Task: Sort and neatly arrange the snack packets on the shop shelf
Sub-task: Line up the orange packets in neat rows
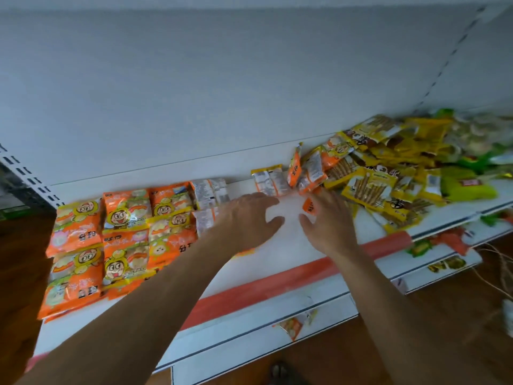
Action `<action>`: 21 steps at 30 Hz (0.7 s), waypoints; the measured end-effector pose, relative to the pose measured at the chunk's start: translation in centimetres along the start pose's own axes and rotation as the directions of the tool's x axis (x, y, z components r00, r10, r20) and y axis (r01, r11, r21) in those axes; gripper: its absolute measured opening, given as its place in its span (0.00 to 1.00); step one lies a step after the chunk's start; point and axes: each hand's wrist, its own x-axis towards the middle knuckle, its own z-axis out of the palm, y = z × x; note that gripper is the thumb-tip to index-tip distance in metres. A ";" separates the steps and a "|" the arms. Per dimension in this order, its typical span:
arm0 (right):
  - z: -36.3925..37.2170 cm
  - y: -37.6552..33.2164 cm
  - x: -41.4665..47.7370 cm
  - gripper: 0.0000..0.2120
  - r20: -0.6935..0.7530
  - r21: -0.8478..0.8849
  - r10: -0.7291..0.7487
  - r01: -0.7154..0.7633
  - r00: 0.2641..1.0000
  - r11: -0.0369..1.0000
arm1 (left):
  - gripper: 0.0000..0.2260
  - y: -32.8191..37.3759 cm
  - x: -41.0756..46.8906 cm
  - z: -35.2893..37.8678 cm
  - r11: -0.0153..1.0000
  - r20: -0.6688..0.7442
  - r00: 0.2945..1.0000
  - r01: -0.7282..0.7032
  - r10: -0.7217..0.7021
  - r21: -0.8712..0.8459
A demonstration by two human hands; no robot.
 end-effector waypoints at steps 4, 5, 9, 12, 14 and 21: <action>1.6 2.4 -0.3 0.30 0.015 -0.039 -0.001 0.002 1.000 0.999 | 0.27 1.3 5.1 1.9 0.998 0.046 0.997 0.058 -0.058 -0.007; 1.9 2.6 -0.4 0.30 -0.005 -0.047 -0.026 0.025 1.000 0.999 | 0.29 1.5 6.2 2.5 0.997 0.048 0.996 0.073 -0.073 0.005; 2.2 3.0 -0.4 0.27 -0.067 0.008 -0.096 0.097 0.993 0.995 | 0.29 1.7 9.3 4.7 0.980 0.066 0.978 0.195 -0.197 0.037; 2.4 3.6 -0.2 0.26 -0.099 0.105 -0.102 0.113 0.990 0.988 | 0.28 1.8 10.4 5.6 0.967 0.038 0.968 0.248 -0.250 0.055; 2.7 3.9 0.0 0.27 -0.106 0.148 -0.102 0.117 0.989 0.982 | 0.25 2.0 10.6 5.9 0.961 0.004 0.964 0.266 -0.267 0.072; 2.9 4.3 0.1 0.30 -0.042 0.079 -0.091 0.094 0.995 0.992 | 0.19 2.7 9.2 5.6 0.969 -0.050 0.981 0.191 -0.185 0.156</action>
